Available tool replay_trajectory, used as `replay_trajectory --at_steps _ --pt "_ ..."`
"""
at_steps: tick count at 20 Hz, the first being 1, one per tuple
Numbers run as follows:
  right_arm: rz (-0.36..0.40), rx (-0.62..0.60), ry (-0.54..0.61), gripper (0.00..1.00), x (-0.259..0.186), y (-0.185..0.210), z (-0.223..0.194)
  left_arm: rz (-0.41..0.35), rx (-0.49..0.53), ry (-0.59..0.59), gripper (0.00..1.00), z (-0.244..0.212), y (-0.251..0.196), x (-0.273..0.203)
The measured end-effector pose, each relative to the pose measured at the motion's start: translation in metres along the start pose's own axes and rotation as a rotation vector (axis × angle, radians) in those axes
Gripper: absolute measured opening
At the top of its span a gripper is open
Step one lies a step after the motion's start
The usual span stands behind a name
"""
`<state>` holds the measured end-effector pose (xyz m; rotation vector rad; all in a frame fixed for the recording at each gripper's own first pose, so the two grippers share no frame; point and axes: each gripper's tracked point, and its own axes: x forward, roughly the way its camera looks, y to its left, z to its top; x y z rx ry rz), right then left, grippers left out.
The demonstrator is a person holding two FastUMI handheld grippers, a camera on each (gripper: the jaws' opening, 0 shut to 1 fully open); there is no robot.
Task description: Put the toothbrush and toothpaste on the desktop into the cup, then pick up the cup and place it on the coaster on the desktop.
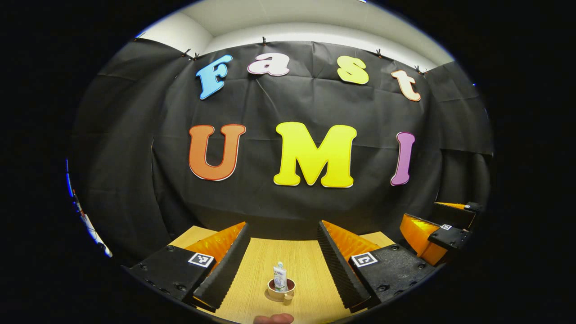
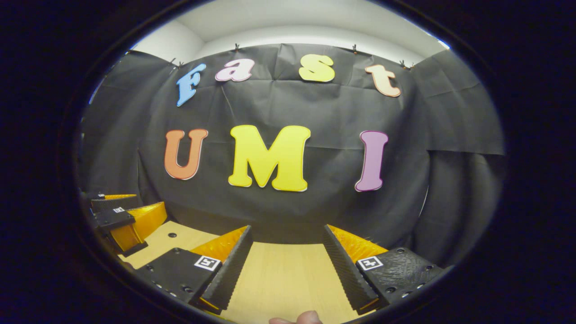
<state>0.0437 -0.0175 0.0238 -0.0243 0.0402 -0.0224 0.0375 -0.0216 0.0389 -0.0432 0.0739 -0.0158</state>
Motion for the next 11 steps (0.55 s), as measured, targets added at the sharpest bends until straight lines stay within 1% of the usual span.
replay_trajectory --at_steps 11 --pt "0.016 0.006 -0.031 0.94 -0.0035 0.0021 0.0089 0.029 0.001 -0.007 0.95 0.0041 0.0087 -0.0060"
